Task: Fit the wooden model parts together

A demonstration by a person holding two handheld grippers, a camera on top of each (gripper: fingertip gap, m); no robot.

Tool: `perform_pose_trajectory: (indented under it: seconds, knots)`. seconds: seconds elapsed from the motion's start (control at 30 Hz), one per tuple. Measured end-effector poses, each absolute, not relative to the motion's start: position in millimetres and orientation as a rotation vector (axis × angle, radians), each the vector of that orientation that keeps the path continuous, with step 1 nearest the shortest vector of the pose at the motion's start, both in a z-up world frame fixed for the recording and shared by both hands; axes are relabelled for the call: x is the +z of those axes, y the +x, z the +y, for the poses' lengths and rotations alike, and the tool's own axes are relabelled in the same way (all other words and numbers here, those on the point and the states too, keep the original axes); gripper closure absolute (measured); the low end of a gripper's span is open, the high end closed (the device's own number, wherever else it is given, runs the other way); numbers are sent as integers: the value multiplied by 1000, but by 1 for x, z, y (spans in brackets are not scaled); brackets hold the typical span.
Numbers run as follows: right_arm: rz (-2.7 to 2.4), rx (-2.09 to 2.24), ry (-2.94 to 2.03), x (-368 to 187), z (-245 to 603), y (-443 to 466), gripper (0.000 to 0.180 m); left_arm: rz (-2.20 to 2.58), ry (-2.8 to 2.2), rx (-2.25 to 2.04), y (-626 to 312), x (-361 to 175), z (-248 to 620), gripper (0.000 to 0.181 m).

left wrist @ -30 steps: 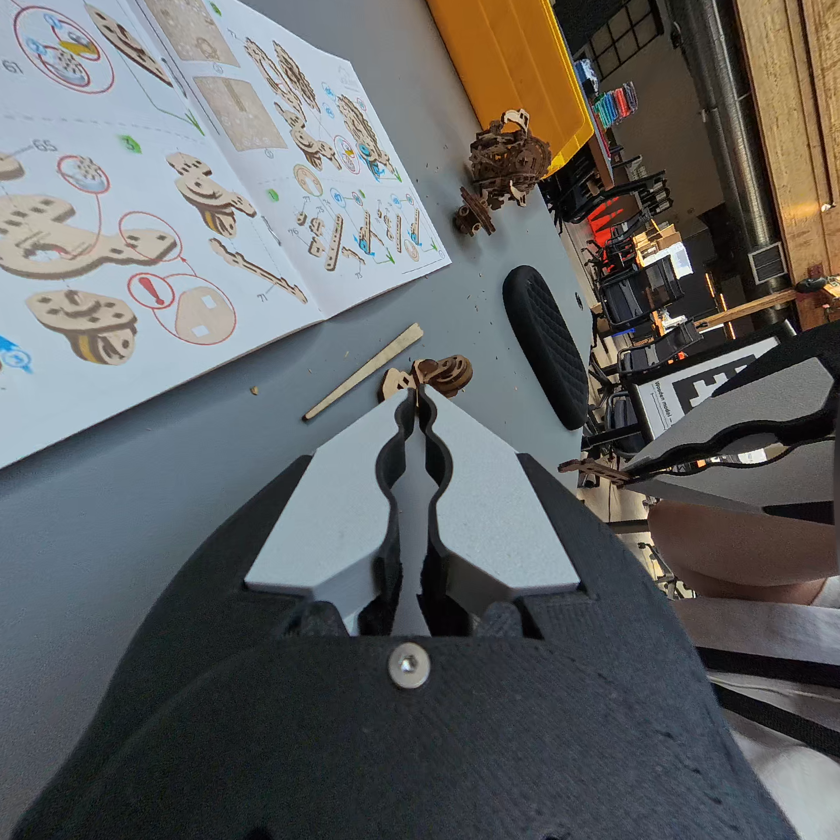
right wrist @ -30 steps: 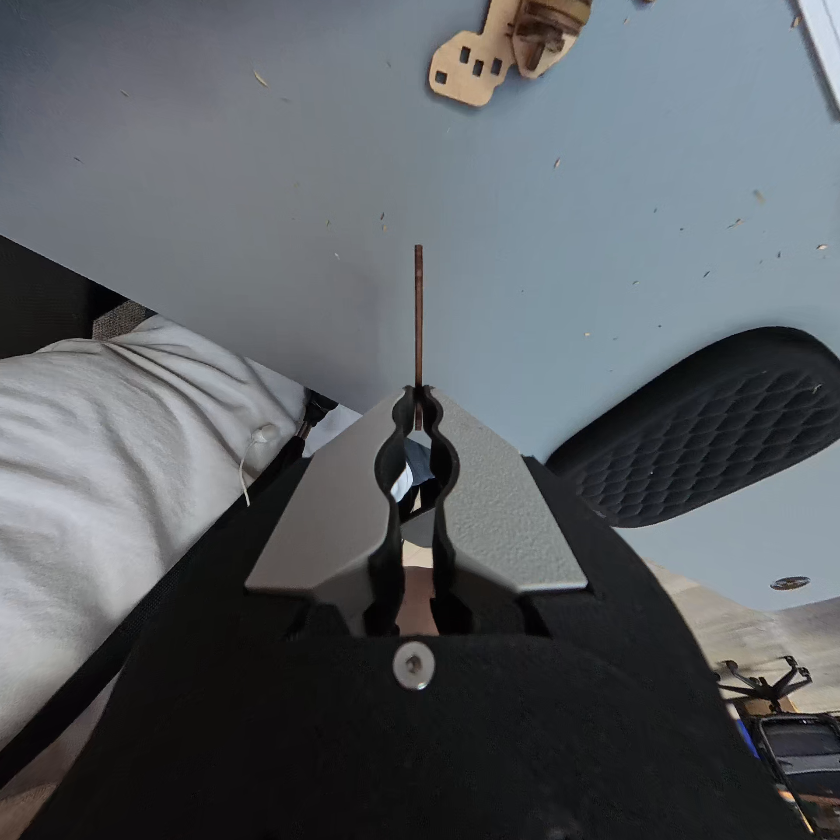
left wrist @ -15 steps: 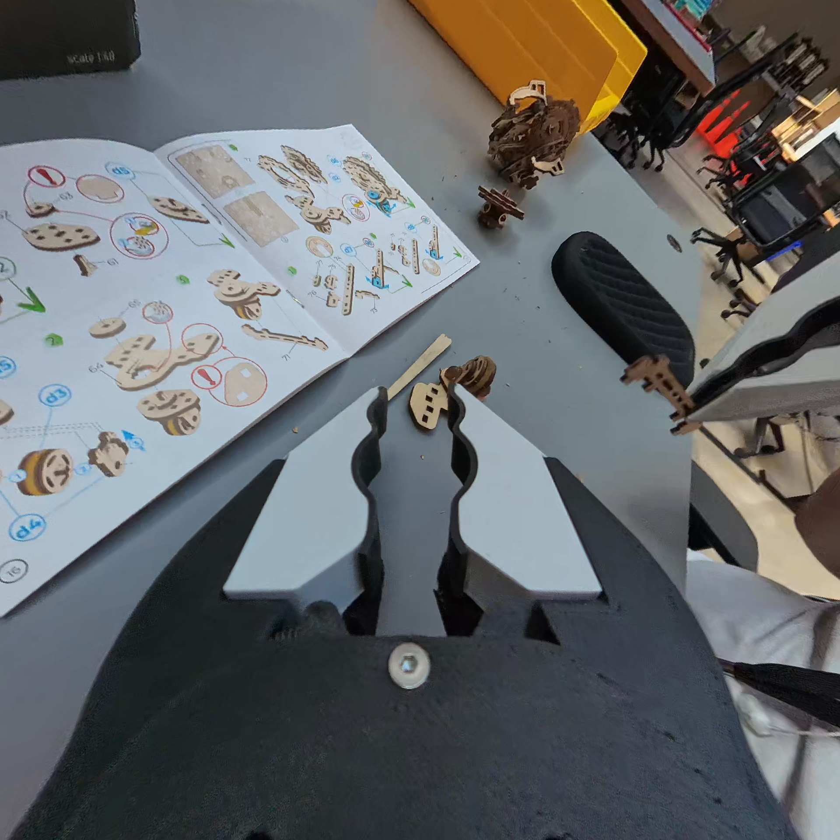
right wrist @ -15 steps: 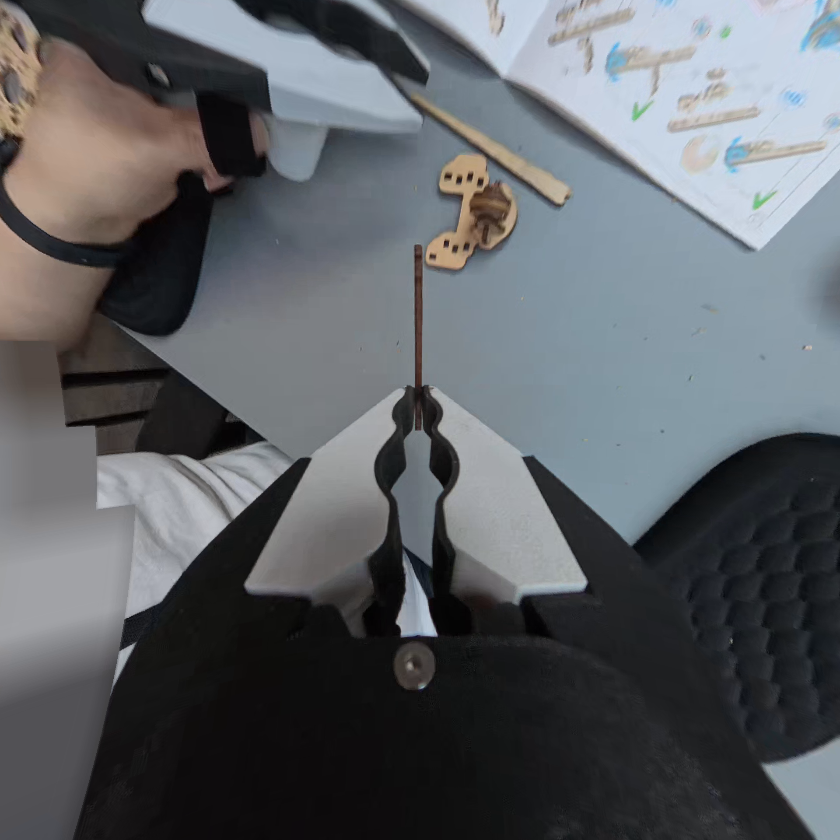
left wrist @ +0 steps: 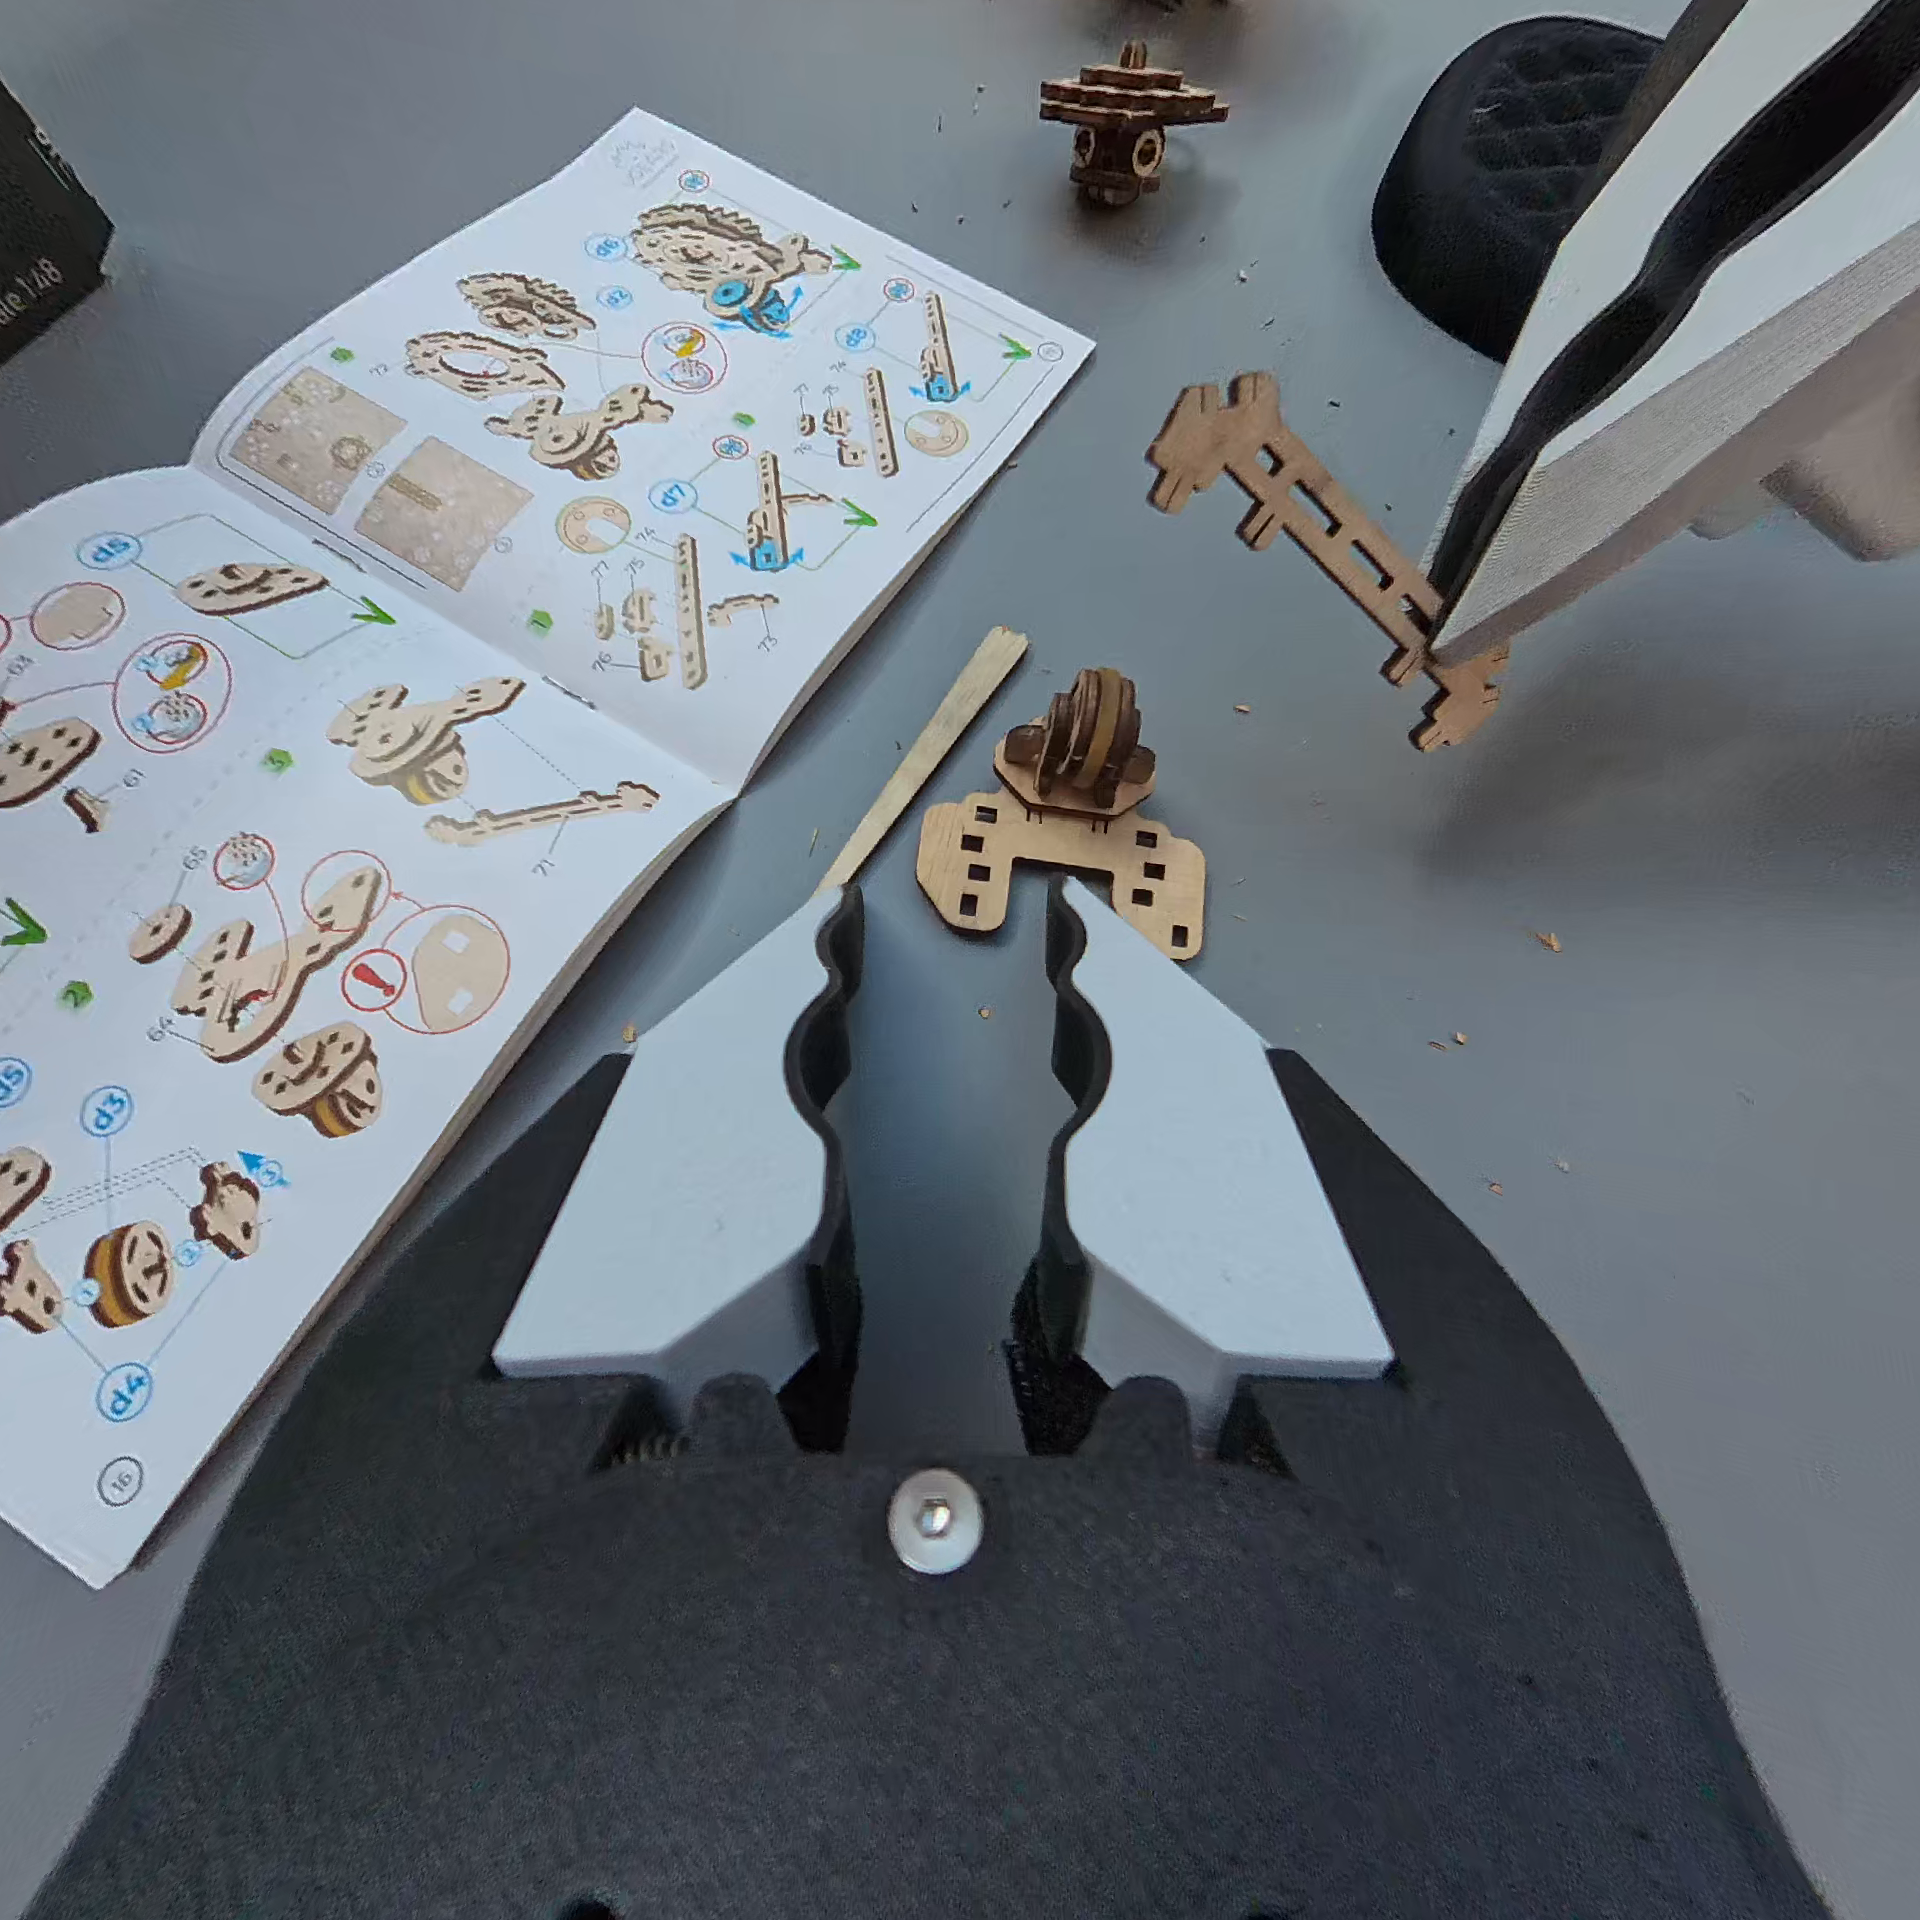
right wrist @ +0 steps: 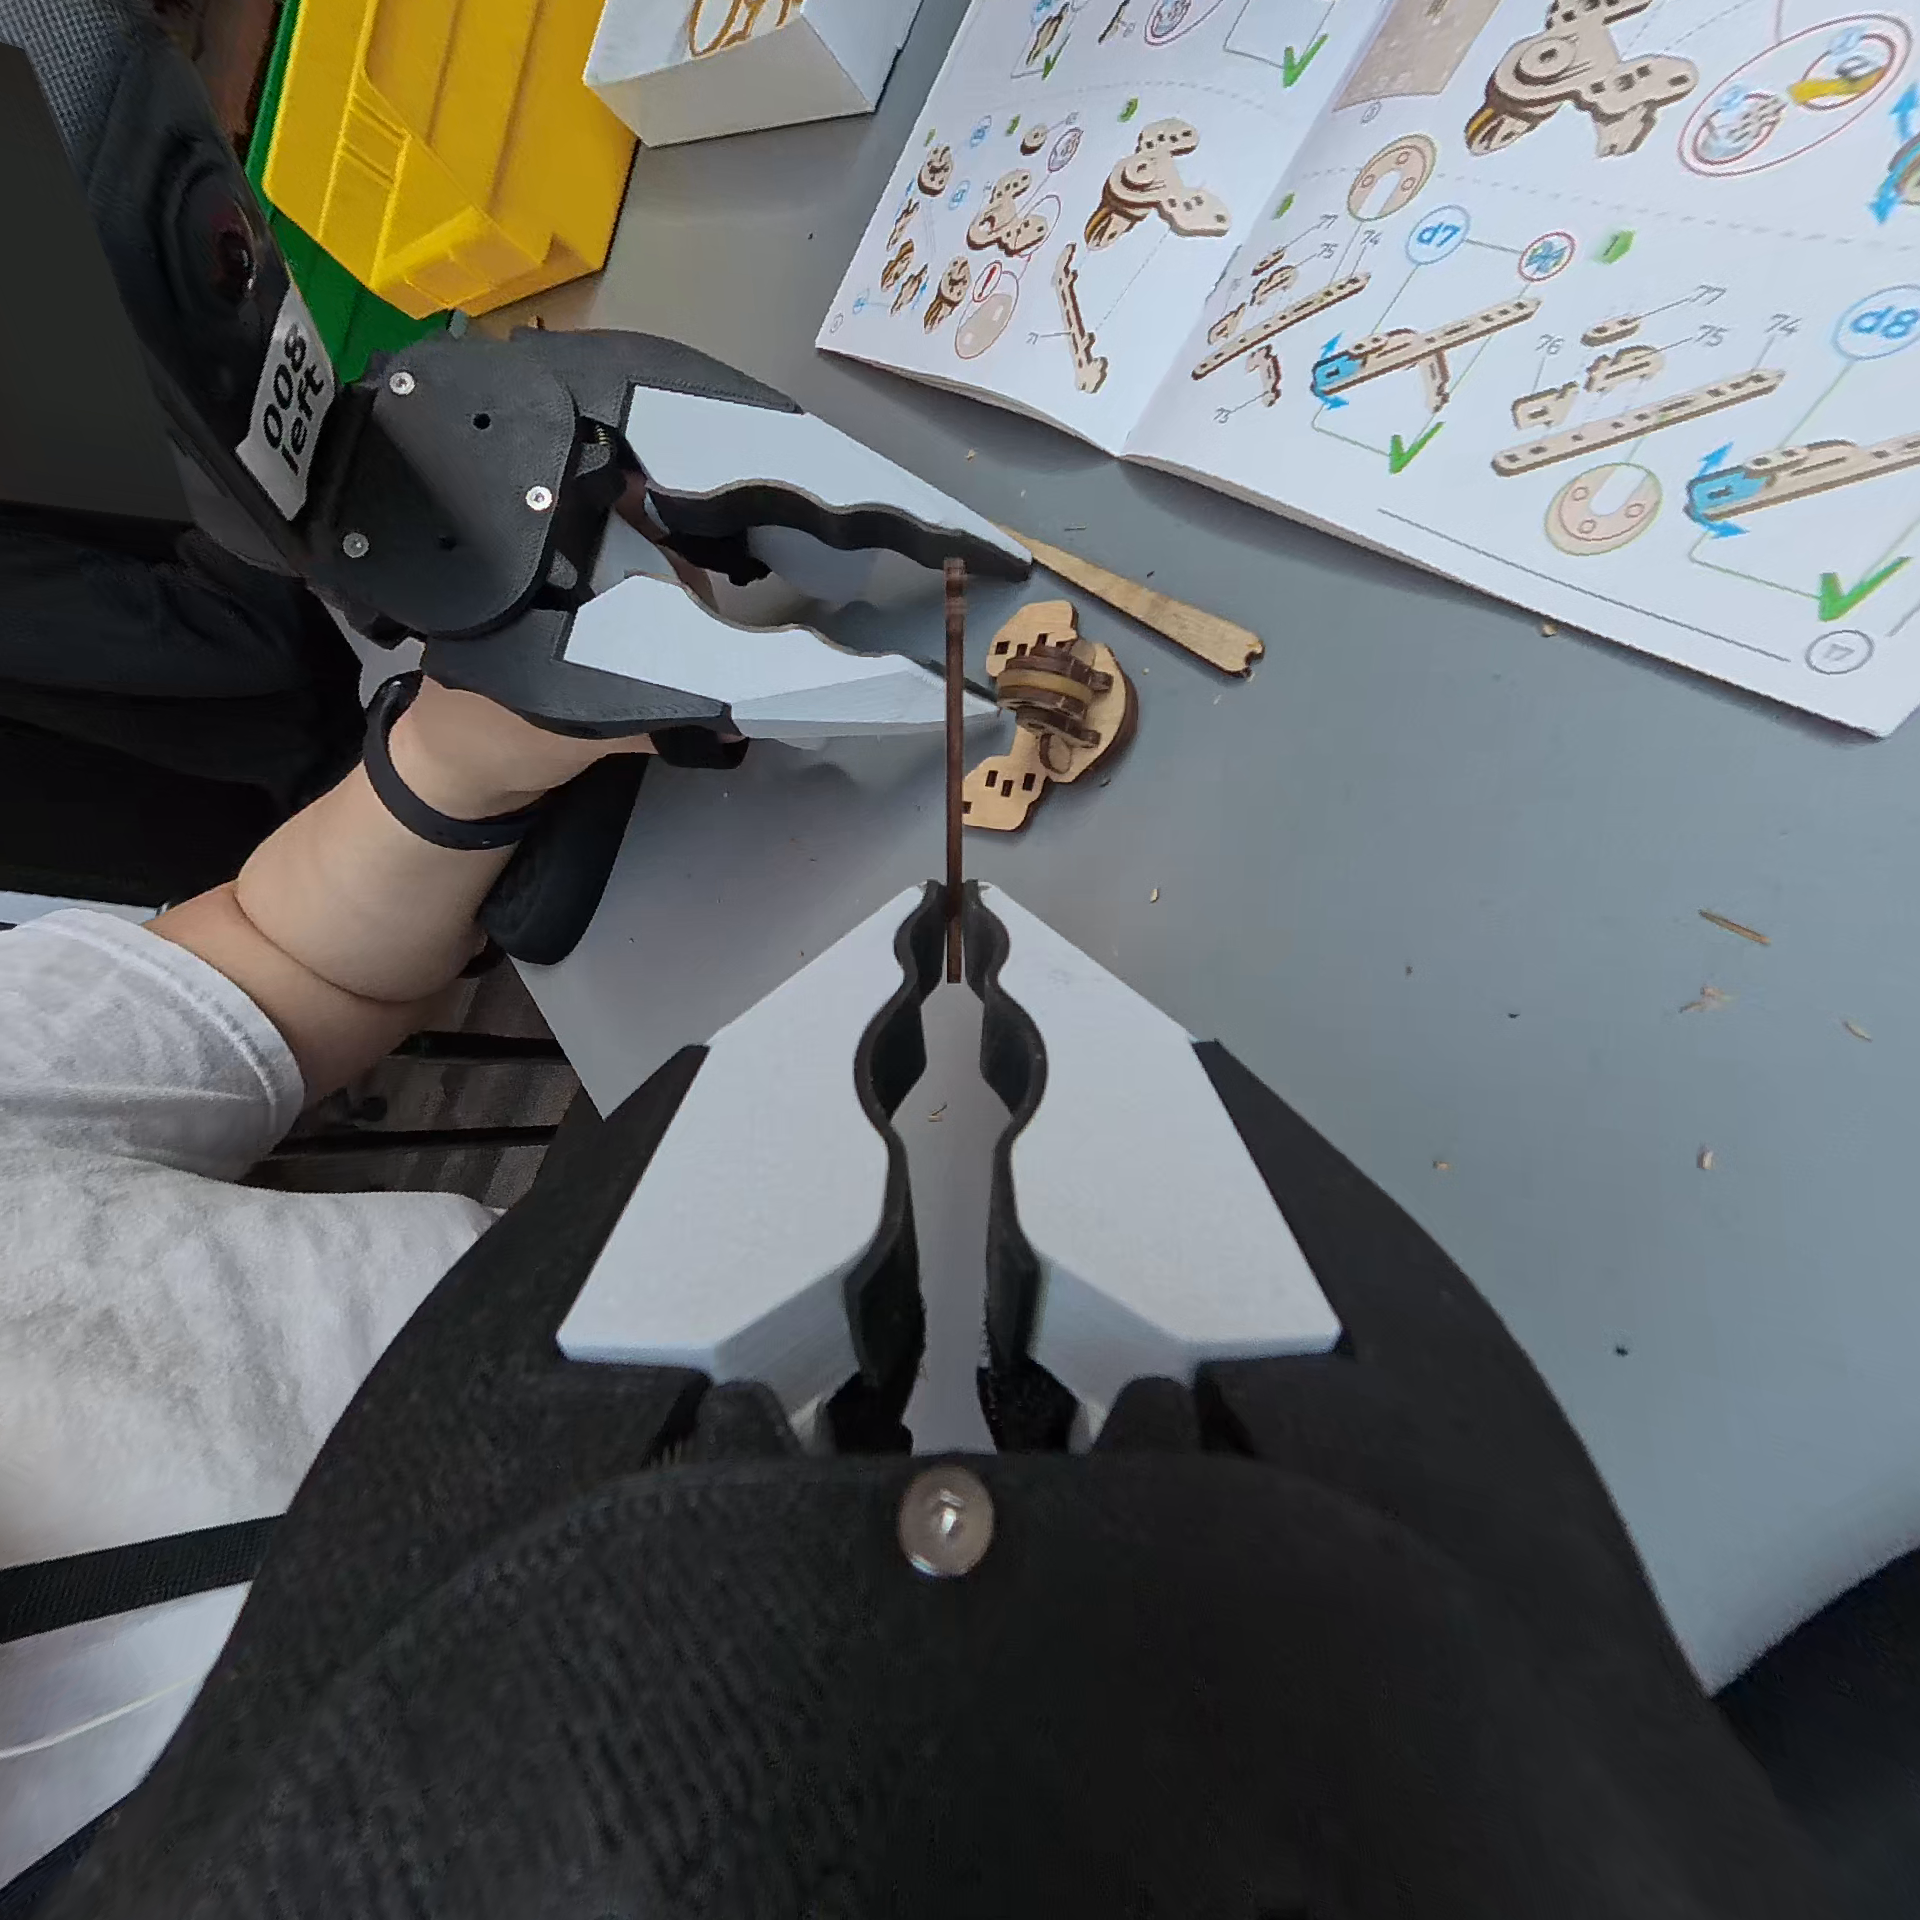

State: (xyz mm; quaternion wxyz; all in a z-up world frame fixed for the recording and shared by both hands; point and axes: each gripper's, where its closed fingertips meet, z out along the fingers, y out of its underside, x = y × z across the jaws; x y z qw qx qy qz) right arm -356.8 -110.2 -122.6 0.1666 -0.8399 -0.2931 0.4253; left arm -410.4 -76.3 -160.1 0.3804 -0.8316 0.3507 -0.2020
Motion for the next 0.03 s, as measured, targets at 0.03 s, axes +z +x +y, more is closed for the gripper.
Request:
perform_pose_trajectory:
  seconds: [0.03]
  knots:
    - [-839, 1220, -2391, -123, -110, -357, 177, 901, -2120, -500, -411, -160, -76, 150]
